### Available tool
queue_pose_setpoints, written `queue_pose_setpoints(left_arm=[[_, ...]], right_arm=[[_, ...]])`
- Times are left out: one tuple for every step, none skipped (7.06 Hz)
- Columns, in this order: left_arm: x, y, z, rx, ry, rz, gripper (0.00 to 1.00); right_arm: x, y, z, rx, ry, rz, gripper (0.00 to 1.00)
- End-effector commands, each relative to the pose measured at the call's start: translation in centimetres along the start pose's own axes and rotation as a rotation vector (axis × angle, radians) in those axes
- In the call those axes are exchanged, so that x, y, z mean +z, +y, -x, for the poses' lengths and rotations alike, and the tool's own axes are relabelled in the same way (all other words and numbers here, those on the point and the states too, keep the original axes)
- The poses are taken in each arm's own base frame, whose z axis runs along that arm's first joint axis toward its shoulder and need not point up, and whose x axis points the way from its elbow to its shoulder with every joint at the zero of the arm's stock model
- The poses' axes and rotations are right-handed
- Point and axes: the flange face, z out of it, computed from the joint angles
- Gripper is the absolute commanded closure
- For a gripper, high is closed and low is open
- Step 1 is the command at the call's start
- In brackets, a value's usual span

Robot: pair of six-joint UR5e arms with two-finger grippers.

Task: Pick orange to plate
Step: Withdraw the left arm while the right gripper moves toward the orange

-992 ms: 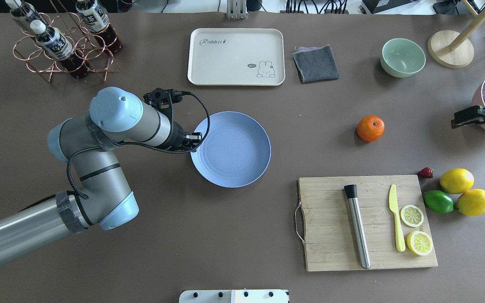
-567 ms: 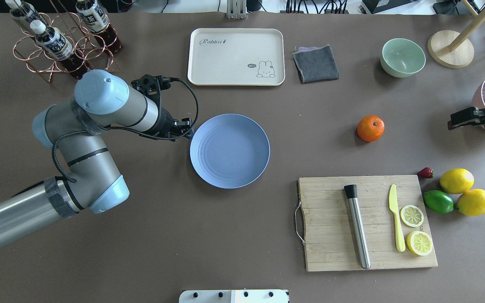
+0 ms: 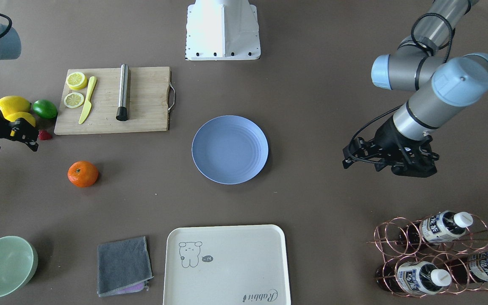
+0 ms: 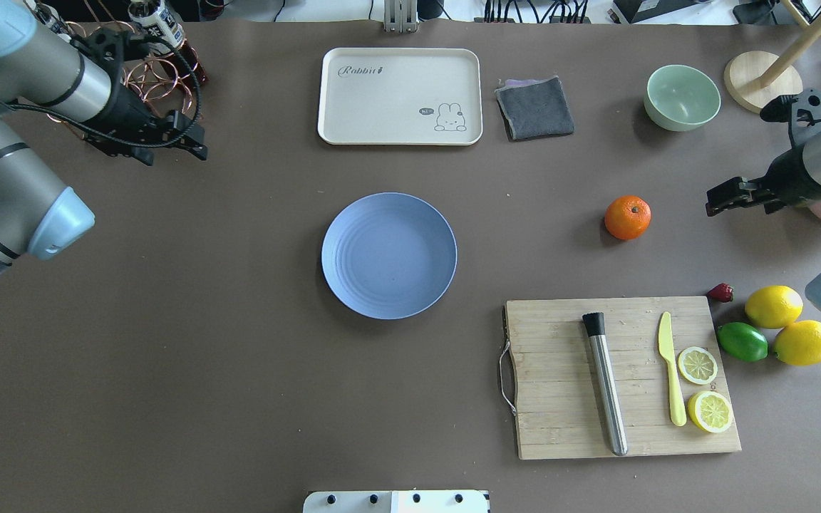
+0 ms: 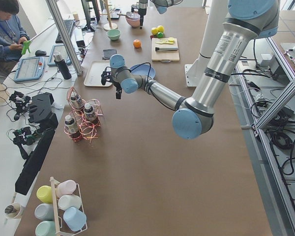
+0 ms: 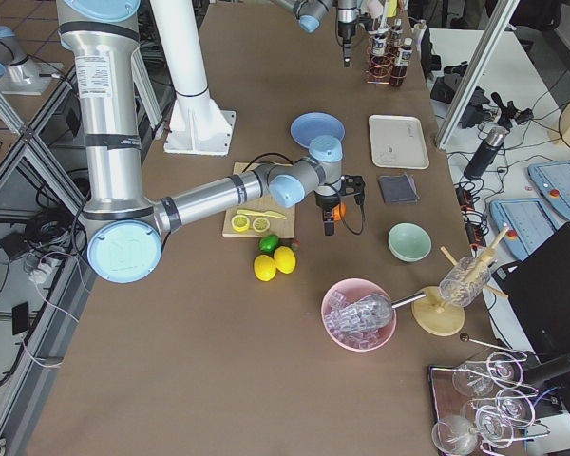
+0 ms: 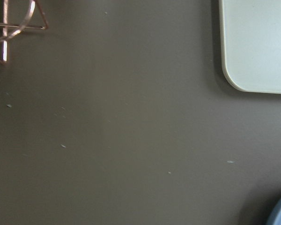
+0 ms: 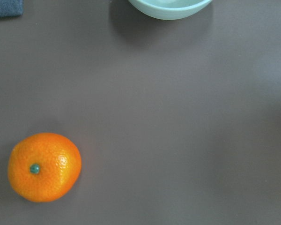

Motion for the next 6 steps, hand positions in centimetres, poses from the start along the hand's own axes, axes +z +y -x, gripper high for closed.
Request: queue_pose_setpoints(left_arm=[[-9.3, -1.0, 12.2, 0.111, -0.079, 0.028, 0.02], [-13.7, -1.8, 17.8, 0.180, -0.136, 0.046, 0.02], [-17.0, -0.7, 23.5, 0.163, -0.168, 0.045, 0.02], [-16.8, 1.4, 26.9, 0.096, -0.175, 0.071, 0.02], [-17.2, 2.0, 27.6, 0.089, -0.174, 0.064, 0.02], [-17.2, 2.2, 27.7, 0.093, -0.173, 0.063, 0.02]], right_arm=[[2.0, -2.7, 5.4, -0.039, 0.015, 0.059, 0.01], [3.3, -3.3, 6.6, -0.050, 0.016, 0.075, 0.01], [3.5, -4.0, 7.9, -0.058, 0.007, 0.078, 0.01], [4.0, -4.8, 8.7, -0.059, 0.005, 0.082, 0.01], [4.7, -6.4, 9.7, -0.056, 0.007, 0.083, 0.01], [5.5, -7.0, 9.7, -0.046, 0.014, 0.090, 0.01]])
